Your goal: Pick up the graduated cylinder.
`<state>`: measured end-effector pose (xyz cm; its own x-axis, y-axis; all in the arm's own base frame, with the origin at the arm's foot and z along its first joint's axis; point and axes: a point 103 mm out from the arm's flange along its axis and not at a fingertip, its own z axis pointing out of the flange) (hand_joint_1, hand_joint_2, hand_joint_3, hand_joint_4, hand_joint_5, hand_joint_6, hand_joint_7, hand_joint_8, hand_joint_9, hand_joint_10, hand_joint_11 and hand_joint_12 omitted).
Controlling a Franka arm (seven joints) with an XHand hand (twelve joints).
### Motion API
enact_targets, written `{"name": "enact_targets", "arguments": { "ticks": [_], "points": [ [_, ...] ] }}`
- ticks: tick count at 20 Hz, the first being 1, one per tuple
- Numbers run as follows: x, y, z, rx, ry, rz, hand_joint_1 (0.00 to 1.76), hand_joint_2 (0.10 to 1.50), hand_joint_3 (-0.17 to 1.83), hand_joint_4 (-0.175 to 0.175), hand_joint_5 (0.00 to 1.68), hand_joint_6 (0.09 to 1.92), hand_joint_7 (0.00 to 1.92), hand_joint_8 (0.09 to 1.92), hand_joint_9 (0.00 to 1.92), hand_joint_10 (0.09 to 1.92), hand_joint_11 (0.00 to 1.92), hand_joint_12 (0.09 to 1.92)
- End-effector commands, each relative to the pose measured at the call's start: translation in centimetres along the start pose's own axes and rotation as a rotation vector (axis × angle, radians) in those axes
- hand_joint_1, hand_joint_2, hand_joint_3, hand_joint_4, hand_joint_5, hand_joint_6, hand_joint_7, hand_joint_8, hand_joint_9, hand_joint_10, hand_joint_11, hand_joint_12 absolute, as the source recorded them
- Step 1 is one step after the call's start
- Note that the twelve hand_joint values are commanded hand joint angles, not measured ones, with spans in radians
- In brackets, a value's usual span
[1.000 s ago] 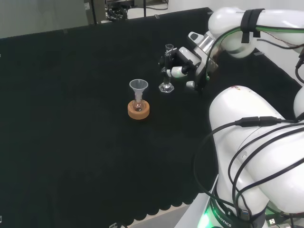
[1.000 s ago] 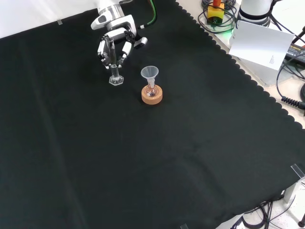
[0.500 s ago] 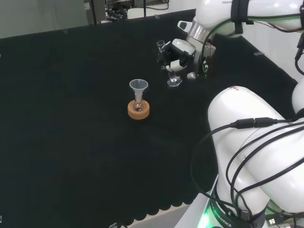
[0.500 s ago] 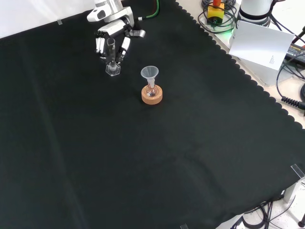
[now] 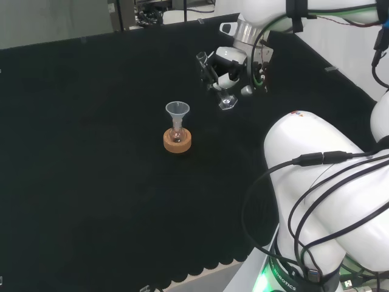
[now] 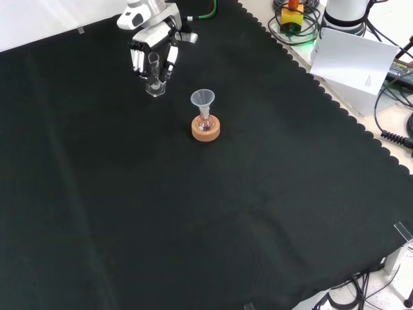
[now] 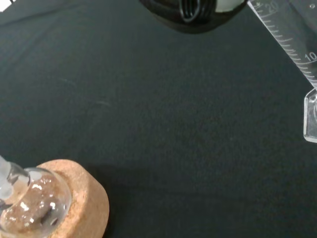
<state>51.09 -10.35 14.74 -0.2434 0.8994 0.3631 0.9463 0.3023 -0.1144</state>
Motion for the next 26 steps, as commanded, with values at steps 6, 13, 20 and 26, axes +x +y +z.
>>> {"name": "enact_targets", "arguments": {
  "ticks": [6,13,20,26],
  "points": [
    [1.3,-1.6,-2.8,0.112,-0.084,0.025,1.5,1.07,0.0,-0.147,1.03,0.76,0.83,1.16,1.17,0.84,1.16,0.76],
    [2.0,-3.2,-3.7,0.168,-0.082,0.035,1.5,1.06,0.0,-0.146,1.05,0.76,0.85,1.14,1.18,0.83,1.16,0.75],
    [3.4,-6.1,-4.0,0.203,-0.097,0.04,1.5,1.06,0.0,-0.148,1.05,0.76,0.86,1.12,1.18,0.83,1.16,0.75],
    [5.0,-8.4,-3.1,0.28,-0.132,0.045,1.5,1.06,0.0,-0.149,1.05,0.76,0.87,1.11,1.18,0.83,1.16,0.75]
  ]
}}
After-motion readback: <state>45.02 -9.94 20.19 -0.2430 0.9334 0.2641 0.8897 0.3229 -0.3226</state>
